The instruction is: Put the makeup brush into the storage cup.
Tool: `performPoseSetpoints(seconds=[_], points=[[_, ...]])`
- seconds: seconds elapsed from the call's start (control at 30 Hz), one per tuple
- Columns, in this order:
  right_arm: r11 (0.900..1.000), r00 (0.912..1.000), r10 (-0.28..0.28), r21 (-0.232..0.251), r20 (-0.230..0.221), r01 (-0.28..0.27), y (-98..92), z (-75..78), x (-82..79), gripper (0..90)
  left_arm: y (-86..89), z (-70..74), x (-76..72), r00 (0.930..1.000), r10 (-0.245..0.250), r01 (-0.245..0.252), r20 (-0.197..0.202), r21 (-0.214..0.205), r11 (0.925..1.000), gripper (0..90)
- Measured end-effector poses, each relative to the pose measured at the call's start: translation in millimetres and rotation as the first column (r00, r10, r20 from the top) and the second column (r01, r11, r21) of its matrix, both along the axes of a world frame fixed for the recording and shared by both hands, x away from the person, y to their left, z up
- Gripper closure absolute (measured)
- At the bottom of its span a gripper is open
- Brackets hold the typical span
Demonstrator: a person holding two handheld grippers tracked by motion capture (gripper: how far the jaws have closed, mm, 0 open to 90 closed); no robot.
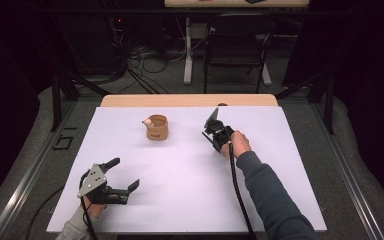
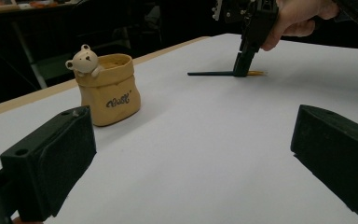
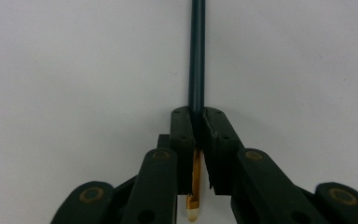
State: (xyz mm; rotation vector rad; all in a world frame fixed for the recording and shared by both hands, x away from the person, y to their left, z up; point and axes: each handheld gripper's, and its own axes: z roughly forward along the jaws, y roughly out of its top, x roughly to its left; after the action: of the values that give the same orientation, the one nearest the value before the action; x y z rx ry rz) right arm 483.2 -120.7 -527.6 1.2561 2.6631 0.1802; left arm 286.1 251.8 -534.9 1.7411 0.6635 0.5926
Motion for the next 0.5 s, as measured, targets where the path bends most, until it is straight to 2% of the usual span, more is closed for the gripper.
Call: performPoseSetpoints(seconds=[0.07,0.1,0.13,0.17,0.2,0.23,0.27,0.33,0.37,0.4,0.43,0.47,0.5], points=[[0.9993,0.9990,-0.037,-0.003,-0.026,0.037,-1.2,2.4,-1.4,83.6,0.0,0.0,0.0,1.0000,0.000,0.000,0.000,0.000,1.0000,0.0],[0.9983,0.9980,-0.054,0.020,-0.033,0.054,-3.9,2.8,-1.7,83.6,0.1,0.1,0.0,1.0000,0.000,0.000,0.000,0.001,1.0000,0.0],[0.9963,0.9987,-0.047,0.072,-0.021,0.048,-8.5,1.3,-1.2,83.6,0.2,0.1,0.0,1.0000,0.001,-0.001,0.001,0.001,1.0000,0.0],[0.9988,0.9948,-0.049,0.000,-0.089,0.049,-12.0,10.2,1.0,83.6,0.3,0.1,0.1,1.0000,0.002,-0.002,0.001,0.001,1.0000,0.0],[0.9926,0.9929,-0.091,0.073,-0.076,0.097,-15.0,7.2,-1.2,83.7,0.5,-0.1,0.4,1.0000,0.000,0.000,0.001,-0.001,1.0000,0.0],[0.9809,0.9965,-0.083,0.176,-0.007,0.083,-21.7,-0.2,-1.1,83.7,0.7,-0.1,0.6,1.0000,-0.001,0.001,0.000,0.001,1.0000,0.0],[0.9744,0.9938,-0.109,0.196,-0.021,0.111,-27.2,1.3,-2.4,83.7,0.8,-0.2,0.7,1.0000,0.000,0.000,-0.001,0.000,1.0000,0.0],[0.9729,0.9939,-0.104,0.204,-0.034,0.109,-30.7,2.8,-2.7,83.7,0.8,-0.4,0.9,1.0000,0.002,-0.002,-0.002,0.000,1.0000,0.0],[0.9232,0.9865,-0.153,0.364,0.058,0.122,-31.0,-8.2,-5.8,83.7,0.6,-0.4,0.9,1.0000,0.001,-0.001,-0.002,0.000,1.0000,0.0],[0.9337,0.9900,-0.130,0.343,0.054,0.104,-33.8,-3.6,-7.1,83.6,0.3,-0.4,0.7,1.0000,0.003,-0.003,-0.004,0.000,1.0000,0.0],[0.9587,0.9947,-0.102,0.268,0.010,0.096,-35.3,5.8,-8.3,83.6,0.3,-0.4,0.9,1.0000,0.002,-0.002,-0.003,0.003,1.0000,0.0],[0.9718,0.9956,-0.088,0.216,-0.033,0.093,-35.8,13.6,-9.3,83.6,0.1,-0.4,1.0,1.0000,0.001,-0.001,-0.002,0.004,1.0000,0.0],[0.9724,0.9963,-0.082,0.217,-0.026,0.085,-35.5,17.0,-11.6,83.6,-0.2,-0.5,1.0,1.0000,0.000,0.000,-0.002,0.004,1.0000,0.0]])
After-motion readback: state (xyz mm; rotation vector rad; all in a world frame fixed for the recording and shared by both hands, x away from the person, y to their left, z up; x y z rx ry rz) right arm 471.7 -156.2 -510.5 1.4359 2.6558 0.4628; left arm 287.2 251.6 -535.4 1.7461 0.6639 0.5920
